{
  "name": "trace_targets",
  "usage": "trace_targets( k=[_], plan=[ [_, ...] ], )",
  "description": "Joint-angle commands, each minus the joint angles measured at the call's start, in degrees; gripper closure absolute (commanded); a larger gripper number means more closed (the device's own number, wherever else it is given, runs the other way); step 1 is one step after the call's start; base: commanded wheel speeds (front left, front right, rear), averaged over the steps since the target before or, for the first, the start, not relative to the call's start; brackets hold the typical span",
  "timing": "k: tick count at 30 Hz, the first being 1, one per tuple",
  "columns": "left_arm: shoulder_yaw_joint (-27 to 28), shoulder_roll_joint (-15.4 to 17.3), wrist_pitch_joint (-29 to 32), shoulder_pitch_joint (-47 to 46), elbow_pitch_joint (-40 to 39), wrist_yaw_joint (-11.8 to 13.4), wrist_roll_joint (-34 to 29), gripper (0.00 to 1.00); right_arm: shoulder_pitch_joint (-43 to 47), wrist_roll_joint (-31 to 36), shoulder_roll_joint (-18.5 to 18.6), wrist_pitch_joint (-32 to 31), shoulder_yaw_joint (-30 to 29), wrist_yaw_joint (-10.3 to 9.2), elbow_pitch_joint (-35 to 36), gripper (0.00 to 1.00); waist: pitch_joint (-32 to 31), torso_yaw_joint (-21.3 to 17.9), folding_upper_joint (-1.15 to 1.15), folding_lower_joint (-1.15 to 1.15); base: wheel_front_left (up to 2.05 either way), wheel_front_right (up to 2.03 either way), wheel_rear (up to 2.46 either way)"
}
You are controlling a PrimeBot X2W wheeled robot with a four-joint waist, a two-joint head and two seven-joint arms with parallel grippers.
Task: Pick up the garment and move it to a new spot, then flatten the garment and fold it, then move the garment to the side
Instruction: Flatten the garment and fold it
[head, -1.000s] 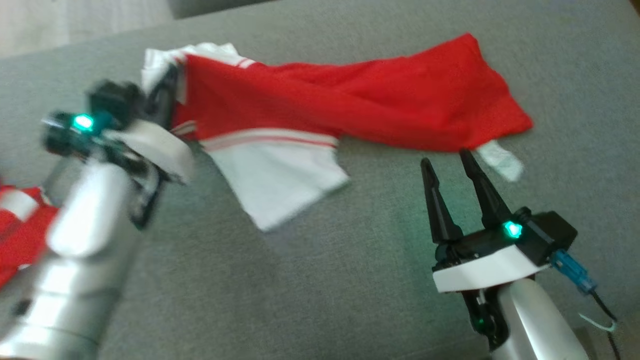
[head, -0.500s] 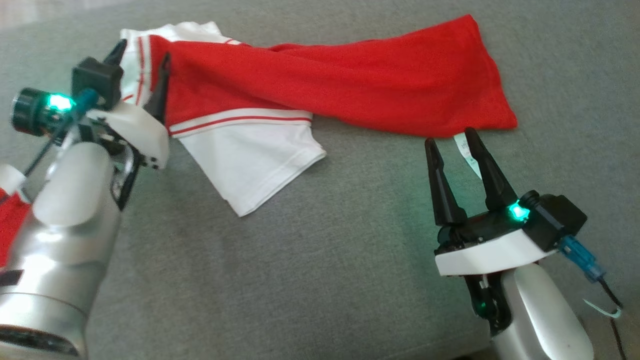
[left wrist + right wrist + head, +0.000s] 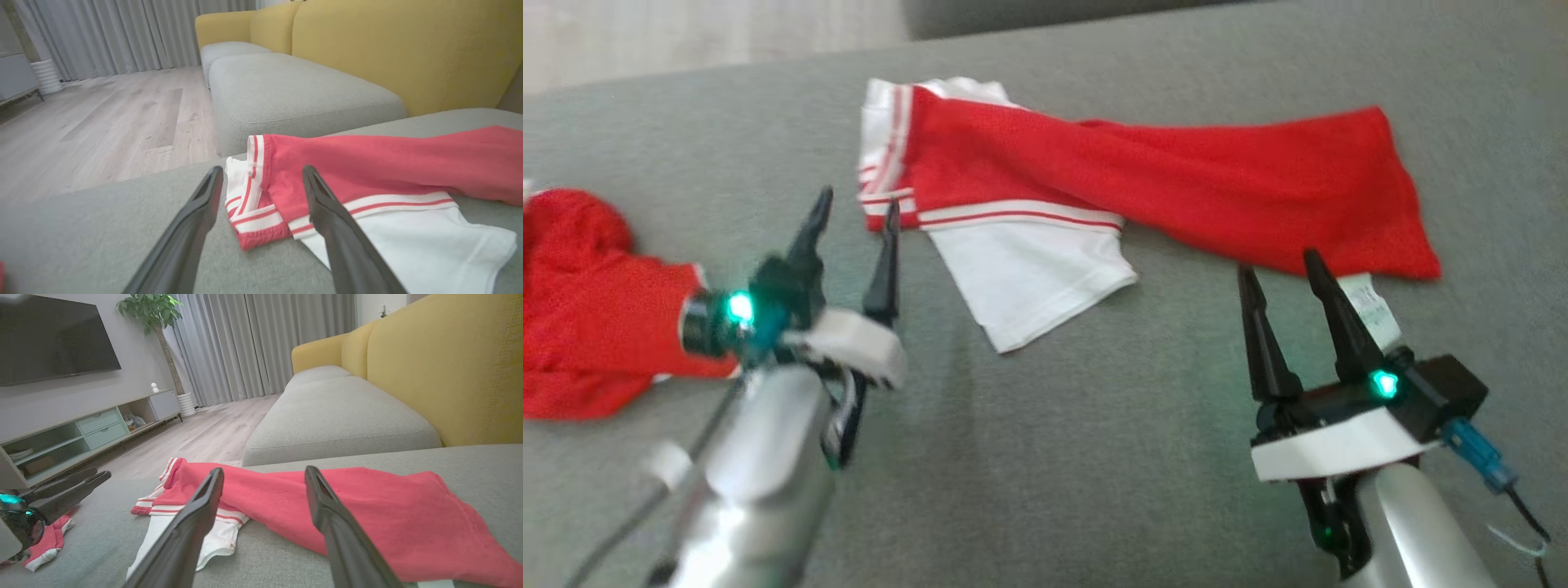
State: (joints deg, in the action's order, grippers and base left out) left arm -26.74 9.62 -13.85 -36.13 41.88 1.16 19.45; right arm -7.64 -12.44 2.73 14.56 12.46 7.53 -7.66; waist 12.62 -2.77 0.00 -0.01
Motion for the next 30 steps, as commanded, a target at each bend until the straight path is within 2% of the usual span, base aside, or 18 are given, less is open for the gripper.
trace_targets(
  k=[1,3,13,18,22,28,30],
  plan=[
    [2.7,0.5,-1.0,1.8,-4.7,2.2,0.3,0.00,0.6,0.7,0.1,0.4,0.5,-0.04,1.5,0.00,-2.8,3.0,0.00,0.01,0.00,0.00,0.00],
    [2.9,-0.3,-1.1,5.3,-7.6,4.2,-0.2,0.00,1.6,1.4,0.1,0.4,0.2,-0.04,1.2,0.00,-3.6,3.9,0.00,0.01,0.00,0.00,0.00],
    [5.7,-3.5,-1.1,18.2,-19.7,7.9,-1.0,0.00,3.6,3.1,0.1,0.4,-1.6,-0.04,1.1,0.00,-5.0,5.6,0.00,0.01,0.00,0.00,0.00],
    [5.6,-4.3,-1.1,20.2,-20.9,6.8,-2.2,0.00,3.4,2.6,0.1,0.4,-1.3,-0.04,1.6,0.00,-4.6,4.8,0.00,0.01,0.00,0.00,0.00],
    [4.2,-5.3,-0.4,19.2,-18.2,3.3,0.3,0.00,3.0,2.3,0.1,0.4,-0.9,-0.04,1.8,0.00,-3.8,3.6,0.00,0.01,0.00,0.00,0.00],
    [0.5,-5.9,2.8,15.7,-13.4,0.5,0.7,0.00,2.2,1.8,0.1,0.4,-0.9,-0.04,2.2,0.00,-1.3,1.4,0.00,0.01,0.00,0.00,0.00],
    [-0.6,-6.1,3.4,14.3,-11.9,0.4,0.2,0.00,1.9,1.6,0.1,0.4,-0.7,-0.04,2.3,0.00,-0.3,0.5,0.00,0.01,0.00,0.00,0.00]
  ],
)
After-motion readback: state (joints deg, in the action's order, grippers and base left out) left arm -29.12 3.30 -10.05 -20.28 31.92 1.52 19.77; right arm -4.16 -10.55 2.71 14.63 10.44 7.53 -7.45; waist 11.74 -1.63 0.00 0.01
